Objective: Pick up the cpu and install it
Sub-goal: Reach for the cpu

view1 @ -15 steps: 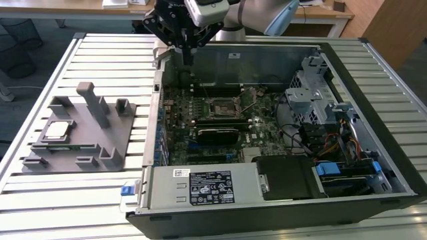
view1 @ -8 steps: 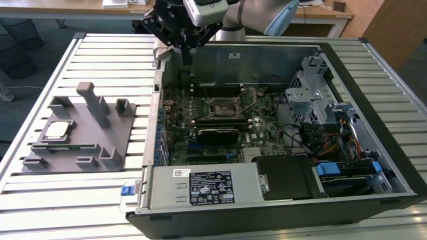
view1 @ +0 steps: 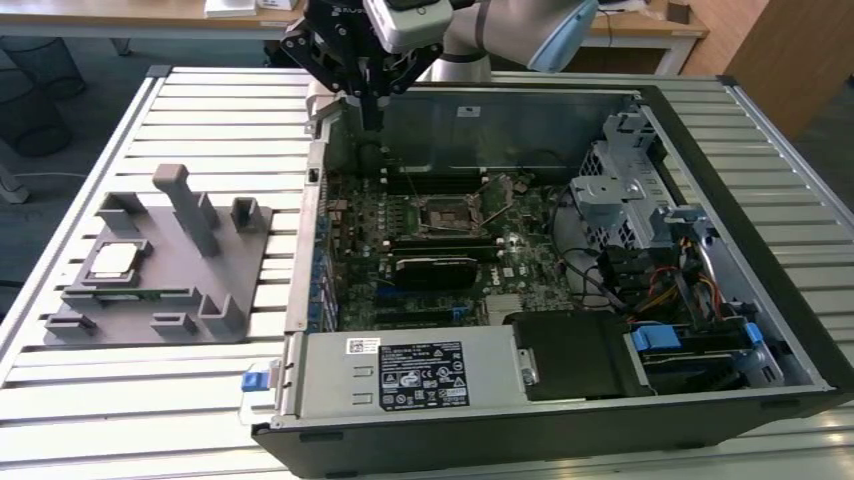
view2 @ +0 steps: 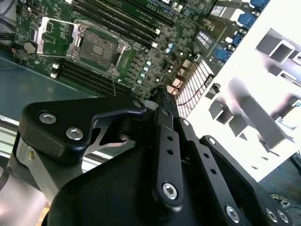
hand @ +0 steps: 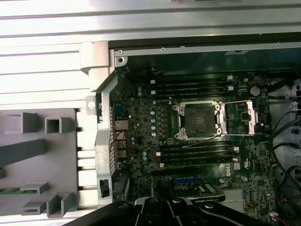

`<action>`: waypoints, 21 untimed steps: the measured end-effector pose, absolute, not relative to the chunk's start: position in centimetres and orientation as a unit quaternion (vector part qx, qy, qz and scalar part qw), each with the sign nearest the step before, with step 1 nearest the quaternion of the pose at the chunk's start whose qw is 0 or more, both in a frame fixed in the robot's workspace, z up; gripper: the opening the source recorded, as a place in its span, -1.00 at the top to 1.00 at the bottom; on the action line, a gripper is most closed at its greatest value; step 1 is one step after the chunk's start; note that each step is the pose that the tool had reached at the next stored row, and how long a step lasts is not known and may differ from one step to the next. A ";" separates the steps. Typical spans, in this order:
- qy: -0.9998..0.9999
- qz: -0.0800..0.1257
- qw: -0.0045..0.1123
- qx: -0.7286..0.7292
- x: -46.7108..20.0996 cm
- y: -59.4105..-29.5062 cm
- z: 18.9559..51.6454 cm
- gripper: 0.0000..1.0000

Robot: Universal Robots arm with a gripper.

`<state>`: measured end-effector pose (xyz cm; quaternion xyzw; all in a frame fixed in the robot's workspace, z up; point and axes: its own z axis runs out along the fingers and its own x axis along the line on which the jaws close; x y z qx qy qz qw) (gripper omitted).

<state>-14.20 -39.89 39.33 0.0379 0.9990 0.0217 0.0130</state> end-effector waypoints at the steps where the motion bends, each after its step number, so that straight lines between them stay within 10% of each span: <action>1: 0.999 0.022 0.013 0.038 -14.2 -39.9 39.3 0.79; 21: 0.999 0.022 0.013 0.038 -14.9 -39.9 39.3 0.79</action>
